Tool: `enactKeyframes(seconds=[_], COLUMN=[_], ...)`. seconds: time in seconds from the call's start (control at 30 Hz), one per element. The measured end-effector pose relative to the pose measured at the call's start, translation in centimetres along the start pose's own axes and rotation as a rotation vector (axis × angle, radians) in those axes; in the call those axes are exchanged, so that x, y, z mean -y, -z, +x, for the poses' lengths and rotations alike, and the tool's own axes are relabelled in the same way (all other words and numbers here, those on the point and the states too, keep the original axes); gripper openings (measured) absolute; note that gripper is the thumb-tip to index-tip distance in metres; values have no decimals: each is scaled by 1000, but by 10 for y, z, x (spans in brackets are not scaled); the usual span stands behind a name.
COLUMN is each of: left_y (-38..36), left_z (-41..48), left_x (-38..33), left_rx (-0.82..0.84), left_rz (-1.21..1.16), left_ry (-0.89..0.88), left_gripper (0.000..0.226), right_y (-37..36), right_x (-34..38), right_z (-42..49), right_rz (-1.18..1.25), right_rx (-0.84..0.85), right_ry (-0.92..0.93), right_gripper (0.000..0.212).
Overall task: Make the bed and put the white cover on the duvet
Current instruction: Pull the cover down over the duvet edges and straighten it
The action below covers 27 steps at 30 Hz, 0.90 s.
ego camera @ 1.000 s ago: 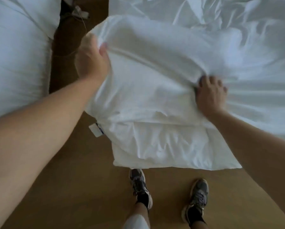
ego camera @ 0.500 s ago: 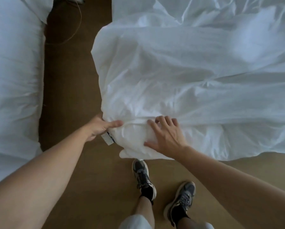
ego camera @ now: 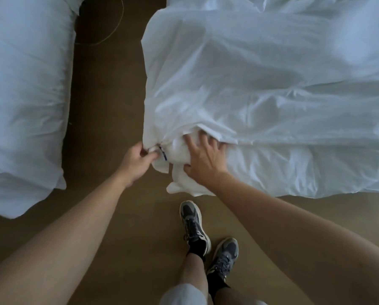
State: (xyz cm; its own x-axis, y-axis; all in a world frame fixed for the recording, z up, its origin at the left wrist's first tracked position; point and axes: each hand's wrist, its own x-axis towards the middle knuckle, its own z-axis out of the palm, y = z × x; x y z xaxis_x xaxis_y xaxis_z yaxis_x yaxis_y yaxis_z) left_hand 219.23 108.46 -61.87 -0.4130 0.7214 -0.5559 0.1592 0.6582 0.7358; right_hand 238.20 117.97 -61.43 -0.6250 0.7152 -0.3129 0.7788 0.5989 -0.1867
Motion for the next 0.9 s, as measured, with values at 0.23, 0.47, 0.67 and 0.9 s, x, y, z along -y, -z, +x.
enactKeyframes(seconds=[0.23, 0.47, 0.67, 0.9], left_y=[-38, -10, 41, 75], left_z=[-10, -21, -59, -98], left_x=[-12, 28, 76, 109], left_rx=[-118, -132, -238, -274], left_rz=[-656, -293, 583, 894], left_ry=[137, -16, -380, -260], left_gripper=[34, 63, 47, 9], right_y=[2, -13, -22, -9], right_x=[-7, -1, 24, 63], right_z=[8, 3, -6, -23], right_rz=[159, 123, 87, 92], right_rx=[-78, -236, -263, -29], right_ry=[8, -47, -86, -201], right_gripper=[74, 52, 37, 56])
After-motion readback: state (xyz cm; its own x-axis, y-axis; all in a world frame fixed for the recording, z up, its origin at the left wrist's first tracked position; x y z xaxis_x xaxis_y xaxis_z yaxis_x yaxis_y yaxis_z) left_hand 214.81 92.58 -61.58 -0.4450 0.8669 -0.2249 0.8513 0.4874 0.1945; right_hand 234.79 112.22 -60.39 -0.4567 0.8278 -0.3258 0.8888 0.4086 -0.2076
